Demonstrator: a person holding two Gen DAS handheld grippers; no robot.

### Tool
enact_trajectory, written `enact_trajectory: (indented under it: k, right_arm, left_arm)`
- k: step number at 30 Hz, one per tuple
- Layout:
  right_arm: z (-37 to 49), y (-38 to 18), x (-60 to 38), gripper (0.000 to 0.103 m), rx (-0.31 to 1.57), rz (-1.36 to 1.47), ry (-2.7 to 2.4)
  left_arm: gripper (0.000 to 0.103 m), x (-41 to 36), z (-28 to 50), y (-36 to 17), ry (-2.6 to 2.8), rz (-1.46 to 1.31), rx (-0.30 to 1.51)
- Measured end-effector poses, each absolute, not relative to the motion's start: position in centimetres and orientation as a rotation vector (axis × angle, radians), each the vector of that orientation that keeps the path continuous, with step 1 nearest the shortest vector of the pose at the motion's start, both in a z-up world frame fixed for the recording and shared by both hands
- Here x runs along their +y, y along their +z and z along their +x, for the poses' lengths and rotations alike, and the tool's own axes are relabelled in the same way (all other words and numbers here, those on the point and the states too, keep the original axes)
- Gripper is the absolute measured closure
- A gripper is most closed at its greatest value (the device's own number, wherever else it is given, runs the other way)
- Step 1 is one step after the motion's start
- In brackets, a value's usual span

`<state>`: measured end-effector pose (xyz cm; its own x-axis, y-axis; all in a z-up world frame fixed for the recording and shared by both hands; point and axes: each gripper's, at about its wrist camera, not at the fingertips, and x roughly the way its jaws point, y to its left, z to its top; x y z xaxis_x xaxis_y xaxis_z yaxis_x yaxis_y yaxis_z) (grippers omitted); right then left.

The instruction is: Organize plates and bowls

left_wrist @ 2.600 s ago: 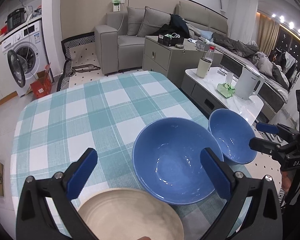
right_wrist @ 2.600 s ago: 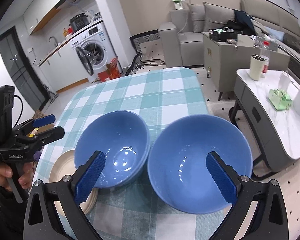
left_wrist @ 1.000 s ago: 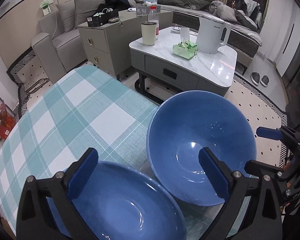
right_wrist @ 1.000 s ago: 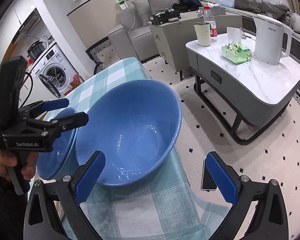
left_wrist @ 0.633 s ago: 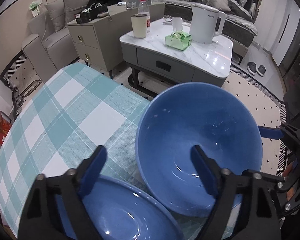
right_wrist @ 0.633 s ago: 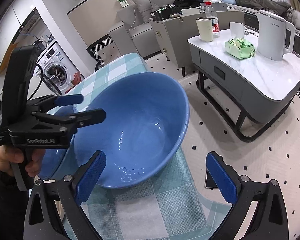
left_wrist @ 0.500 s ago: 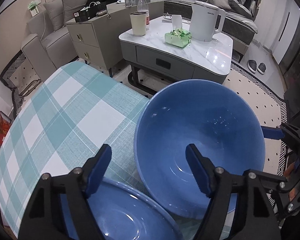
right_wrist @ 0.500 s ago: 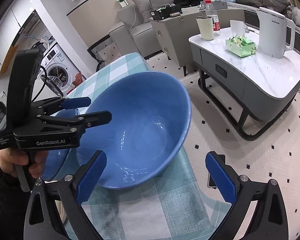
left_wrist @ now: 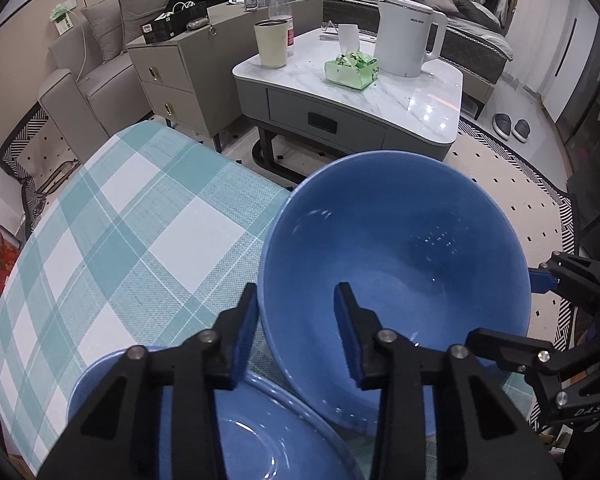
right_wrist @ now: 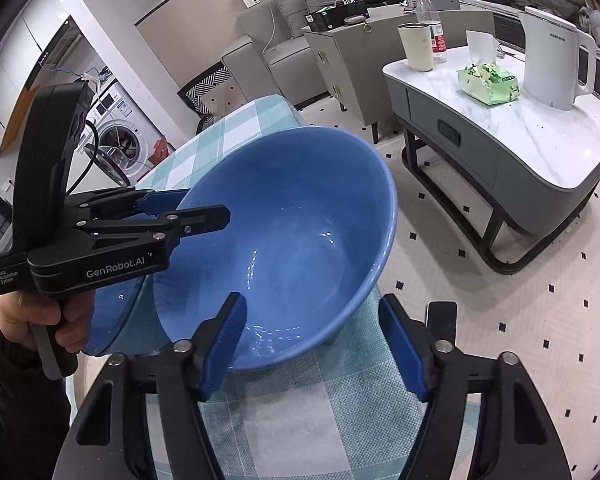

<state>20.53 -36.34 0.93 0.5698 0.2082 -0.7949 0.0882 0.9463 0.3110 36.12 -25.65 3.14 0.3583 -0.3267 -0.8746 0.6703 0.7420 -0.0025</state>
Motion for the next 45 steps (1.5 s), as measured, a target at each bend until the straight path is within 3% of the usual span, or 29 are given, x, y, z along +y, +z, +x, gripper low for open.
enact_trajectory:
  k: [8, 26, 45]
  right_arm:
    - [20.5, 1.0, -36.3, 0.047, 0.963, 0.323, 0.060]
    - [20.3, 1.3, -36.6, 0.068, 0.956, 0.275, -0.043]
    - [19.1, 2.8, -37.2, 0.069, 0.916, 0.280, -0.055]
  left_arm:
    - [0.079, -25.4, 36.0, 3.2, -0.649, 0.385, 1.011]
    - [0.082, -25.5, 34.9, 3.4, -0.630, 0.396, 1.003]
    - [0.082, -25.5, 33.6, 5.6, -0.636, 0.375, 0.957]
